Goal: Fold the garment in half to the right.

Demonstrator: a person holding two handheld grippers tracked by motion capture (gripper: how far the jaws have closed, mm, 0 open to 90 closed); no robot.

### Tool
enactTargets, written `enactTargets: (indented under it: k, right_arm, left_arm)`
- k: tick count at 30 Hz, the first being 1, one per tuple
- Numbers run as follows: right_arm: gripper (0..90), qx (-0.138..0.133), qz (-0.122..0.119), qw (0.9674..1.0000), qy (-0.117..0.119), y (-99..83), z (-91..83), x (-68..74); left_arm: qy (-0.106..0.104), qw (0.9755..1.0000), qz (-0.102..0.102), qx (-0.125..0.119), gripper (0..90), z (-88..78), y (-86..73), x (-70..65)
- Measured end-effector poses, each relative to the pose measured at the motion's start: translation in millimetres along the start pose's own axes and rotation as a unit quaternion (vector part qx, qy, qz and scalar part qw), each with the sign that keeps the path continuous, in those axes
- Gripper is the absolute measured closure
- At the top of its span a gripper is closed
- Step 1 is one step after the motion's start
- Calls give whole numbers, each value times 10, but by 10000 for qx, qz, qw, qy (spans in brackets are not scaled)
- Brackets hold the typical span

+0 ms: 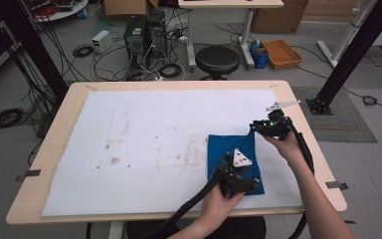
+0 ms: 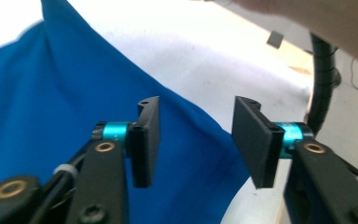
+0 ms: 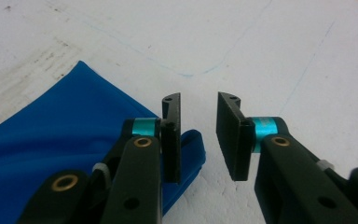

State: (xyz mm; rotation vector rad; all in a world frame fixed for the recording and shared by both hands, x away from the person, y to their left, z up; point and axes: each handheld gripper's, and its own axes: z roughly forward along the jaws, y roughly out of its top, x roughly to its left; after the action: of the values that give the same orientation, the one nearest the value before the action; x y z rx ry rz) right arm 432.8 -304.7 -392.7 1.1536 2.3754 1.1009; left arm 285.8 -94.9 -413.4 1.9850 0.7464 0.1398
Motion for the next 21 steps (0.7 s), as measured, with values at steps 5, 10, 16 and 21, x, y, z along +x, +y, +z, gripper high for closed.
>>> enactTargets:
  k: [5, 10, 16, 21]
  right_arm:
    - [622, -197, -49, 9998, -73, 8, -111, 62]
    - [554, -434, -69, 9989, -174, -24, -262, 126]
    - [497, -693, 85, 9972, -267, -145, -435, 204]
    - [494, -708, 333, 9968, -174, -391, -549, 377]
  left_arm:
    - [100, 9996, 111, -239, 455, -266, 55, 146]
    - [279, 9986, 150, -426, 419, -574, 59, 375]
    - [830, 9944, 39, -656, 412, -1008, -33, 762]
    - [1380, 9869, -121, -824, 412, -1347, -152, 1047]
